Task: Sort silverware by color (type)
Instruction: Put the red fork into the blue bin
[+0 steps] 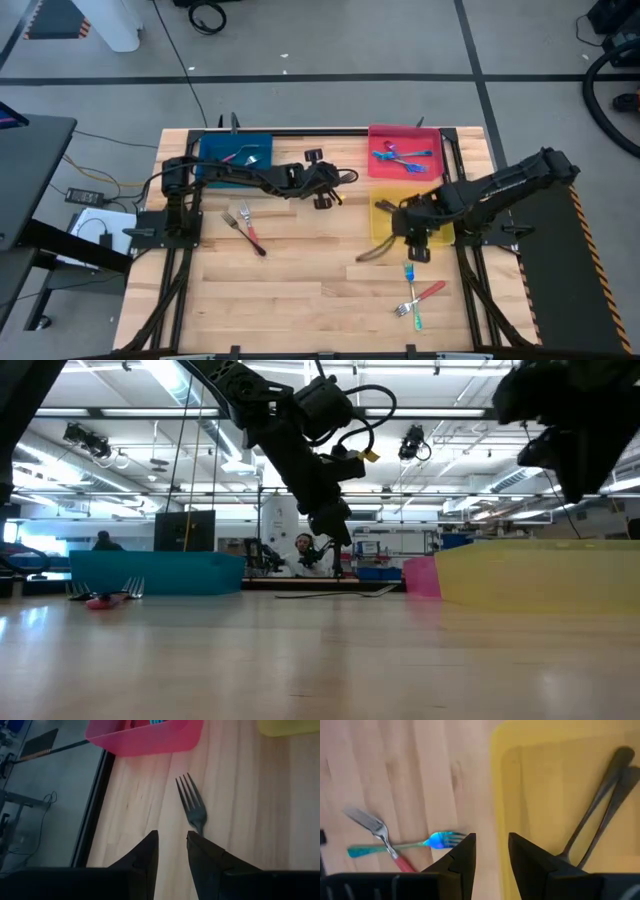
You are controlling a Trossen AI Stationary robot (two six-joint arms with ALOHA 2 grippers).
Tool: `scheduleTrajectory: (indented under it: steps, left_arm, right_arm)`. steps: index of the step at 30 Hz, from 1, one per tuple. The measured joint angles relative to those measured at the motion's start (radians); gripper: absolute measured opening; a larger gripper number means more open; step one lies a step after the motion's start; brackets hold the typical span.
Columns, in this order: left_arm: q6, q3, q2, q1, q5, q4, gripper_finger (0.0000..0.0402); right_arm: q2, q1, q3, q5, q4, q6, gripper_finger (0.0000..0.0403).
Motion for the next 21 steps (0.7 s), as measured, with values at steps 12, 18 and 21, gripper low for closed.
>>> scheduleTrajectory:
  steps: [12,18,21]
  left_arm:
    - [-0.177,0.000,0.000,-0.050,0.022,-0.079,0.0105]
    - [-0.247,0.000,0.000,-0.098,0.128,-0.081,0.0105]
    - [-0.283,0.000,0.000,-0.128,0.137,-0.081,0.0105]
  right_arm:
    - [0.010,0.367,0.000,0.103,0.062,0.341,0.0123]
    - [0.108,0.541,0.000,0.109,0.066,0.422,0.0122]
    - [0.179,0.602,0.000,0.084,0.107,0.439,0.0122]
